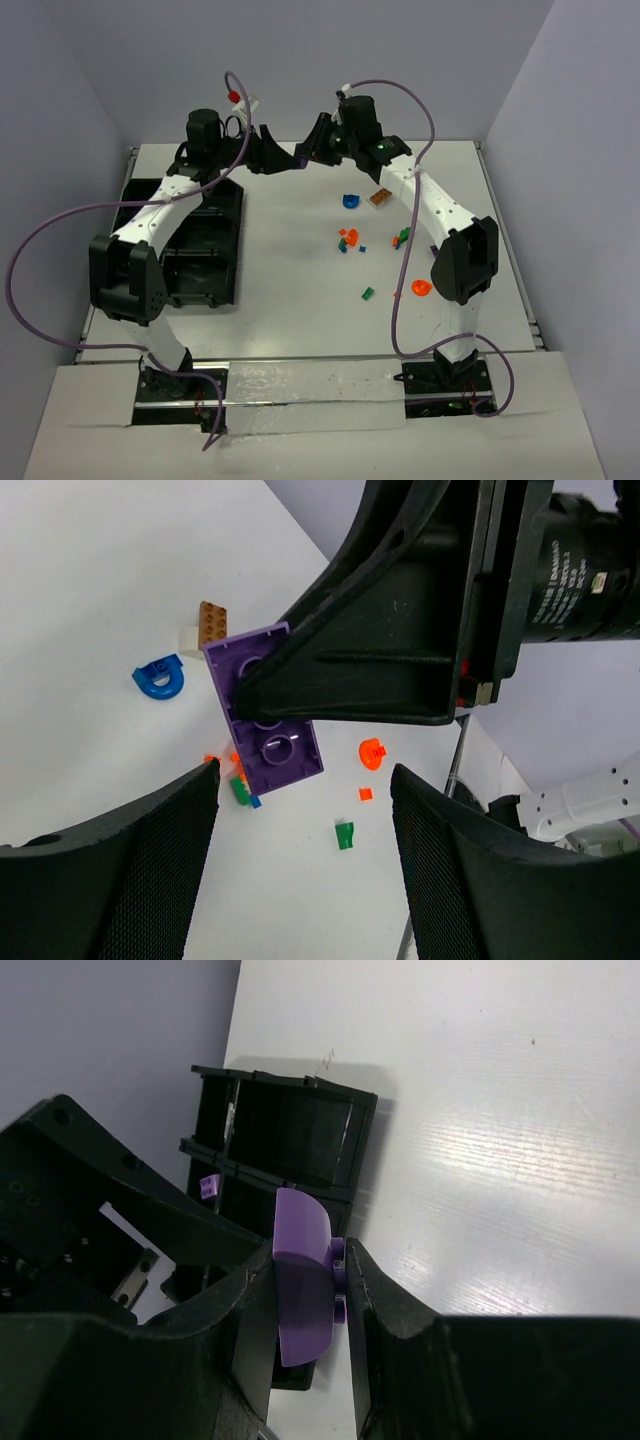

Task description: Sort the legos into containers by color

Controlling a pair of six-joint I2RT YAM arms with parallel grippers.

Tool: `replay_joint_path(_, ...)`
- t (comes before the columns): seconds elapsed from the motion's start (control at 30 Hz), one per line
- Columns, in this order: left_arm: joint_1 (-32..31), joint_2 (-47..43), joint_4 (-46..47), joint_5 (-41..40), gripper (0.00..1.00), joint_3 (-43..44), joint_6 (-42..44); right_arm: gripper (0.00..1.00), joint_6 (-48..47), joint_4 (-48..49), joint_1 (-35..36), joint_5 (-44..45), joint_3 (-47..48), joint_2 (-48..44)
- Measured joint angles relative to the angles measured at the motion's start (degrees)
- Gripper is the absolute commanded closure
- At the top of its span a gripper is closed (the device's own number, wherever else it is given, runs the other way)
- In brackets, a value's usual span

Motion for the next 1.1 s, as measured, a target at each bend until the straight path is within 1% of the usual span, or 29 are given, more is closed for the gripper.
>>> replay_joint_path(0.13,-1.3,0.0,-1.3,-0.3,0.25,0.0,1.7,1.0,0.4,0.4,0.0,0.0,0.7,0.0)
replay_joint_path(0.23,-2.7,0.0,-3.8,-2.5,0.25,0.6,3.8,1.0,0.7,1.3,0.2,-0.3,0.9,0.0)
replay_joint_path(0.4,-4.2,0.2,-6.5,-7.4,0.31,2.3,6.0,1.0,0.8,2.0,0.9,-0.7,1.0,0.0)
replay_joint_path(0.5,-4.3,0.2,-7.0,-9.5,0.37,3.0,6.4,1.0,0.9,2.2,1.3,-0.7,1.0,0.0)
replay_joint_path(0.57,-4.2,0.2,-7.2,-10.3,0.44,3.2,6.6,1.0,0.9,2.5,1.4,-0.6,1.0,0.0)
replay_joint_path(0.63,-4.2,0.3,-7.3,-11.1,0.56,3.2,6.7,1.0,0.9,2.5,1.4,-0.6,1.0,0.0)
replay_joint_path(0.67,-4.2,0.3,-7.4,-11.7,0.64,3.2,6.7,0.99,0.8,2.5,1.4,-0.6,1.0,0.0)
replay_joint_path(0.7,-4.2,0.3,-7.5,-12.1,0.74,3.2,6.7,0.95,0.8,2.5,1.4,-0.6,1.0,0.0)
replay_joint_path(0.73,-4.1,0.3,-7.5,-12.5,0.82,3.2,6.6,0.86,0.8,2.5,1.4,-0.4,1.0,0.0)
replay_joint_path(0.8,-4.1,0.3,-7.5,-13.0,1.0,3.2,6.5,0.59,0.8,2.5,1.4,-0.2,1.0,0.0)
replay_joint_path(0.83,-4.1,0.3,-7.5,-13.1,1.0,3.2,6.5,0.41,0.9,2.4,1.4,-0.1,1.0,0.0)
replay_joint_path(0.87,-4.2,0.3,-7.6,-13.3,1.0,3.2,6.5,0.2,1.1,2.5,1.4,-0.1,1.0,0.0)
replay_joint_path(0.9,-4.1,0.3,-7.9,-13.3,1.0,3.2,6.7,0.08,1.1,2.7,1.3,-0.1,1.0,0.0)
replay_joint_path(0.93,-3.9,0.3,-8.3,-13.3,1.0,3.1,6.9,0.02,0.7,3.0,1.2,-0.1,1.0,0.0)
replay_joint_path(1.03,-2.7,-0.2,-9.1,-13.2,1.0,2.2,8.6,0.0,0.2,3.2,0.9,-0.7,1.1,0.0)
replay_joint_path(1.1,-0.7,-1.6,-10.5,-12.6,1.0,0.2,10.3,0.0,-0.3,3.3,0.5,-0.9,1.1,0.0)
